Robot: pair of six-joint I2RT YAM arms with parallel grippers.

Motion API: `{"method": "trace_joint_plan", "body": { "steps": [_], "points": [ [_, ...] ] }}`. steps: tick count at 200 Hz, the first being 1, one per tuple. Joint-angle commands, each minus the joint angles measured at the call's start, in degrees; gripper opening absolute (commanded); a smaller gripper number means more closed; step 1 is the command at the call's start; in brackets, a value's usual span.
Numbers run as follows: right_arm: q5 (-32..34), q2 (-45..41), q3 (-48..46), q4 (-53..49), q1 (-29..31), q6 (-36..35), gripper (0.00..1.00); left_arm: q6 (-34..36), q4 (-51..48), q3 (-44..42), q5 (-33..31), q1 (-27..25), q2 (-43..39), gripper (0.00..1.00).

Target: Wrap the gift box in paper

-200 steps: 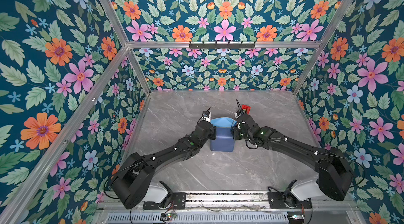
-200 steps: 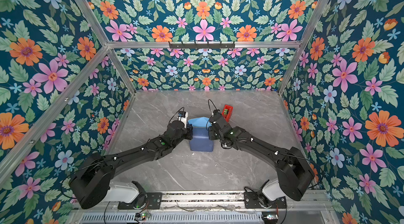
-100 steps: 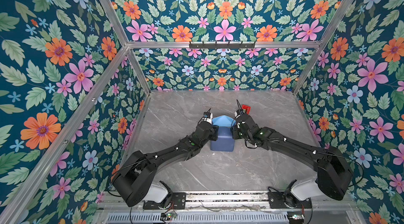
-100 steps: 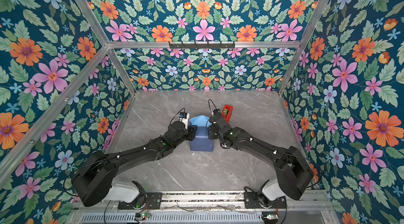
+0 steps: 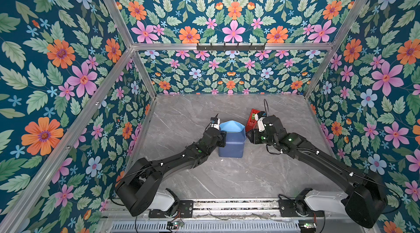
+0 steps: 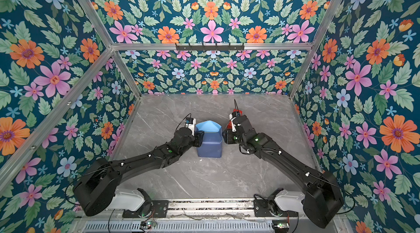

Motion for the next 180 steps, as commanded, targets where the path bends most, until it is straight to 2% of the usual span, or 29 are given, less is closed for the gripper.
{"method": "trace_joint_plan", "body": {
  "steps": [1, 37, 96, 180],
  "points": [
    [-5.4, -0.1, -1.2, 0.4, -2.6, -0.2, 0.5, 0.2, -1.7, -0.2, -1.4, 0.0, 0.0, 0.48],
    [-5.8, 4.4, 0.5, 1.7, -3.1, -1.4, 0.5, 0.2, -1.8, -0.1, -1.5, 0.1, 0.0, 0.47],
    [-11.5, 9.4, 1.8, 7.1, -2.7, 1.1, 0.49, 0.4, -1.9, 0.1, -1.2, 0.0, -0.1, 0.48],
    [-11.6, 13.9, 3.8, 8.9, -0.7, 2.3, 0.49, 0.5, -1.8, 0.2, -0.8, 0.0, -0.4, 0.48]
  ]
}}
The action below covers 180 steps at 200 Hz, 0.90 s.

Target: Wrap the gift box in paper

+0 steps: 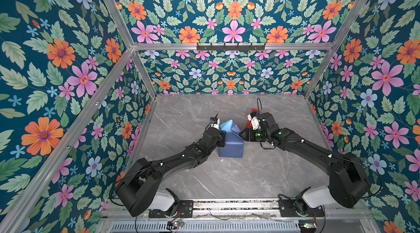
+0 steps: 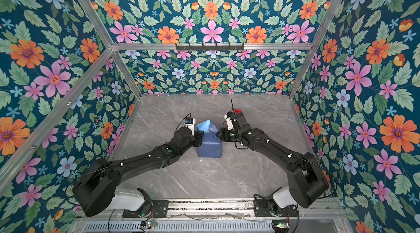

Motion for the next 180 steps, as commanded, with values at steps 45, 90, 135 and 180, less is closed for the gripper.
{"method": "trace_joint_plan", "body": {
  "steps": [45, 90, 135, 180],
  "points": [
    [0.6, 2.5, 1.1, 2.5, 1.3, 0.9, 0.5, 0.4, -1.0, 0.2, -0.2, 0.0, -0.2, 0.48],
    [5.6, 4.5, -1.2, 6.4, 1.2, 0.4, 0.51, 0.3, -0.6, -0.3, 0.1, 0.0, -0.3, 0.48],
    [3.7, 4.8, -5.8, 13.7, 1.0, 2.5, 0.54, 0.2, -0.3, -0.6, 0.3, 0.0, -0.3, 0.48],
    [2.9, 4.0, -9.7, 17.8, 1.0, 3.5, 0.6, 0.4, 0.1, 0.5, 1.6, 0.1, 0.2, 0.53]
  ]
}}
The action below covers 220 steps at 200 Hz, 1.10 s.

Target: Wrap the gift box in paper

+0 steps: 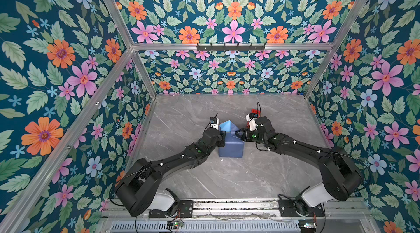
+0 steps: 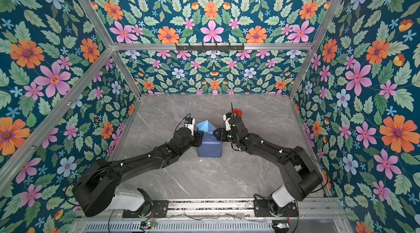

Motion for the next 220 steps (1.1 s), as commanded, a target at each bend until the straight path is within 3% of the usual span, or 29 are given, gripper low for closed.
{"method": "trace_joint_plan", "body": {
  "steps": [1, 43, 63, 121, 220],
  "points": [
    [0.3, 0.3, -1.5, -2.3, 0.1, 0.3, 0.6, 0.4, -0.3, 0.8, 1.3, 0.1, 0.2, 0.53],
    [0.6, 0.0, -2.0, -1.7, 0.1, 0.1, 0.62, -0.5, 5.7, 0.5, 8.4, 0.0, -0.7, 0.75],
    [0.7, -0.3, -2.0, -1.9, 0.2, -0.2, 0.62, -0.8, 6.3, 1.7, 9.8, 0.0, 0.7, 0.81],
    [0.2, -1.1, -1.0, -3.1, 0.1, -0.6, 0.62, 0.2, 0.8, 4.3, 4.9, 0.3, 4.7, 0.79],
    [-4.3, -4.7, -1.4, -7.2, -0.5, 1.1, 0.65, 1.7, 0.1, 3.1, 3.4, 0.3, 6.0, 0.77]
  ]
}}
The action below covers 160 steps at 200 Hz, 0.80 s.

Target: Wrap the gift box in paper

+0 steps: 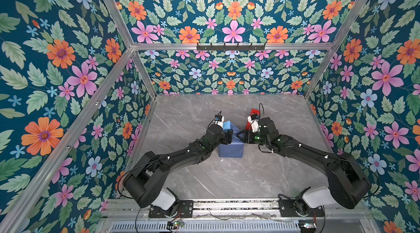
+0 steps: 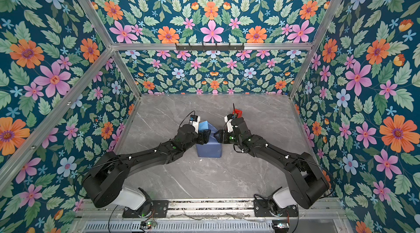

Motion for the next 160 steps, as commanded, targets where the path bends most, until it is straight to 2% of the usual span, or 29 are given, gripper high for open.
{"method": "trace_joint_plan", "body": {
  "steps": [1, 61, 92, 160],
  "points": [
    [-1.1, 0.1, -0.5, -2.1, -0.1, 0.5, 0.65, 0.6, -3.4, -0.5, -0.6, 0.0, 0.2, 0.77],
    [-1.0, -4.9, -5.6, -3.9, -1.3, 1.0, 0.65, 0.7, -3.3, -0.9, -0.9, 0.0, 0.1, 0.77],
    [-2.4, -7.6, -5.2, -3.7, -2.2, 0.7, 0.66, 0.7, -3.3, -0.9, -0.8, 0.0, 0.0, 0.77],
    [-4.6, 2.3, 2.7, 0.2, -2.5, 0.1, 0.65, 0.5, -3.3, -1.0, -0.3, 0.0, -0.2, 0.76]
  ]
}}
